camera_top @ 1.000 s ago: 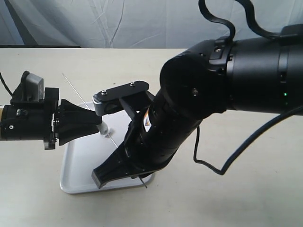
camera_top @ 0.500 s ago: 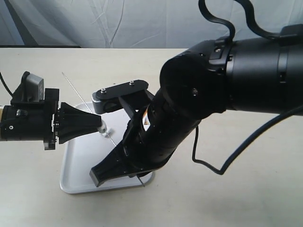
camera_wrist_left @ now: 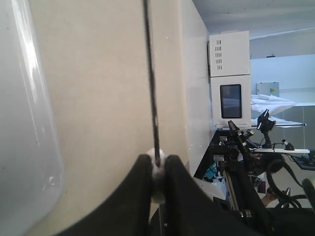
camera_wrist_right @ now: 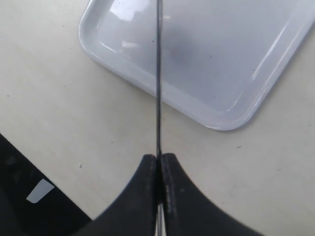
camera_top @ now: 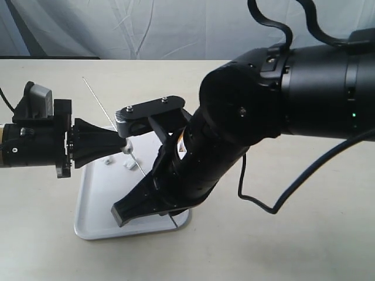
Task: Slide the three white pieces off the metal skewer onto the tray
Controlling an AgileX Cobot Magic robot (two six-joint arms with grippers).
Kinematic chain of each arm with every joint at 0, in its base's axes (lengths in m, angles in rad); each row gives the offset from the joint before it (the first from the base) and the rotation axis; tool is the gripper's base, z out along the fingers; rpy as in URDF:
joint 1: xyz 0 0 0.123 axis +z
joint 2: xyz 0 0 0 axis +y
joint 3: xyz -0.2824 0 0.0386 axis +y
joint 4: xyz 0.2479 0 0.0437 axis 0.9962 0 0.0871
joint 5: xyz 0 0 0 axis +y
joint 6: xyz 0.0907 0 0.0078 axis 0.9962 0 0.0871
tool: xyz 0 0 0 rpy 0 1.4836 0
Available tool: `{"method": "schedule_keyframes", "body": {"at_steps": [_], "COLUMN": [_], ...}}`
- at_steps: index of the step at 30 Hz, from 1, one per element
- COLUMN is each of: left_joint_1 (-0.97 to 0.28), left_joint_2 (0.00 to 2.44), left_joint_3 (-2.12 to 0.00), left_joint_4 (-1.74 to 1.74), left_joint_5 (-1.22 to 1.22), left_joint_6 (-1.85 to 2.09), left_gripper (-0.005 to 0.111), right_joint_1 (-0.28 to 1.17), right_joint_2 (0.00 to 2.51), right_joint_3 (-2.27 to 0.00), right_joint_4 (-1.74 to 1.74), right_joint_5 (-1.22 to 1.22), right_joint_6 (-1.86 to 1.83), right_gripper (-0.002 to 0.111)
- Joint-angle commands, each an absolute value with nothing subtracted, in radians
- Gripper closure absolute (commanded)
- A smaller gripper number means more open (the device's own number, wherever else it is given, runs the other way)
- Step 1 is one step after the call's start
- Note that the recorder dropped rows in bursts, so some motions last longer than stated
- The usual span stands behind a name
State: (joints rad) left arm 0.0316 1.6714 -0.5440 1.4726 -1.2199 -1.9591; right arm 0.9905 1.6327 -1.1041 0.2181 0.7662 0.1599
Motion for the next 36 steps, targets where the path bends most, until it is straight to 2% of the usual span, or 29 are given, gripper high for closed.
{"method": "schedule_keyframes", "body": {"at_steps": [1, 14, 25, 36], "left_joint_1": [0.029, 0.041, 0.221, 0.269], "left_joint_2": [1.662, 1.662, 1.662, 1.662], "left_joint_3": [-0.56, -0.56, -0.56, -0.56], "left_joint_4": [1.392, 1.273, 1.259, 1.312], "left_joint_5": [-1.221, -1.221, -1.221, -1.14], "left_joint_6": [-1.954, -1.952, -1.911, -1.872], "left_gripper": [0.101, 0.101, 0.101, 0.101], "right_joint_1": [0.989, 0.989, 0.989, 0.989], "right_joint_2": [1.632, 1.632, 1.629, 1.611], "right_joint_3": [-1.102, -1.017, -0.96, -0.96], "right_joint_4": [0.219, 0.231, 0.298, 0.296], "right_joint_5": [0.808, 0.836, 0.827, 0.82], "right_joint_6": [0.151, 0.151, 0.101, 0.097], "right_gripper": [0.109, 0.109, 0.109, 0.109]}}
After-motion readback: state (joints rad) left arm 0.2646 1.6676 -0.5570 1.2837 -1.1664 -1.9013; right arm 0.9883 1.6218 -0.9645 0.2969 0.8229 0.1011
